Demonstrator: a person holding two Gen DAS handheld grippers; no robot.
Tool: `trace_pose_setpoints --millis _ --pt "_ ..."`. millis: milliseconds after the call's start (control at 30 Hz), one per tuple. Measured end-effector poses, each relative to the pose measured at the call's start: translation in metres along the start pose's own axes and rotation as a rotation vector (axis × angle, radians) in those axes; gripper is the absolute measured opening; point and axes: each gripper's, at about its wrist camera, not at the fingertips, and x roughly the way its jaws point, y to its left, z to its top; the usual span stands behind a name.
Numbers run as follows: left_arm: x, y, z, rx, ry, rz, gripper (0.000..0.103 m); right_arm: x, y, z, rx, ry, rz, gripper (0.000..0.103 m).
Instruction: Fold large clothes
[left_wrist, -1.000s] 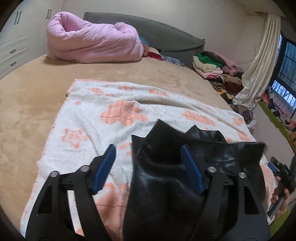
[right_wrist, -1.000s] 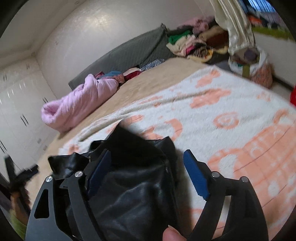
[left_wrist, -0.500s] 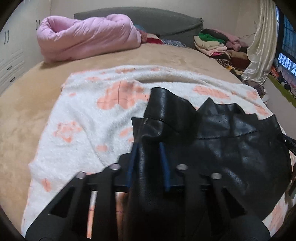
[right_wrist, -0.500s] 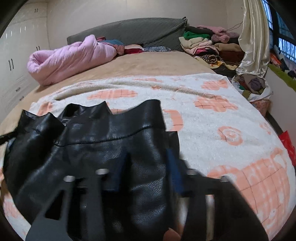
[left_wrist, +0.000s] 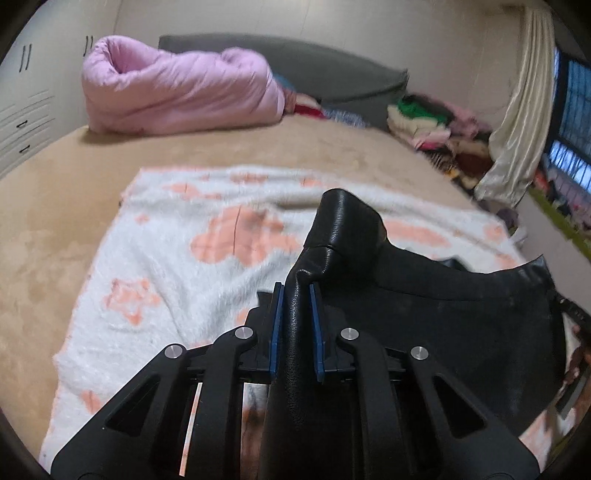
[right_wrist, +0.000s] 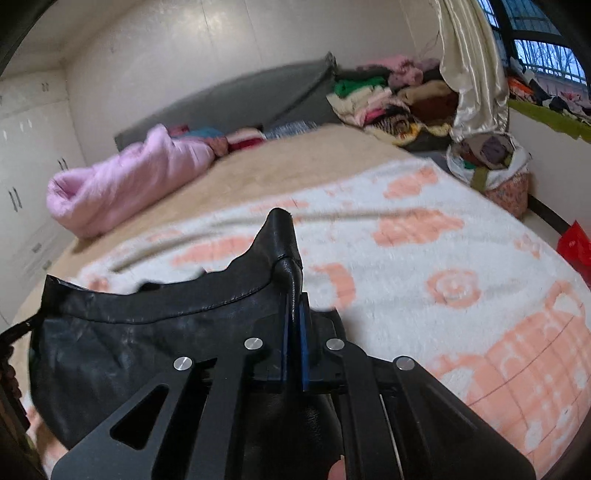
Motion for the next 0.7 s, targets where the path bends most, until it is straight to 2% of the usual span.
trace_pose_setpoints --millis 133,233,533,700 --pt "0.026 0.003 -0.011 0.015 0.063 0.063 0.007 0.028 0.002 -0.012 -0.034 0.079 -0.078 0.005" --pt "0.034 0.004 -0.017 0.018 0.084 0.081 0.008 0.043 0.002 -0.022 -0.046 0.125 -0.107 0.009" --pt "0.041 0.002 -0.027 0.037 0.113 0.118 0.009 0.051 -0.007 -0.031 -0.009 0.165 -0.094 0.017" --pt "0.037 -0.005 -0.027 0.071 0.111 0.166 0.015 0.046 -0.011 -0.029 0.022 0.175 -0.088 0.03"
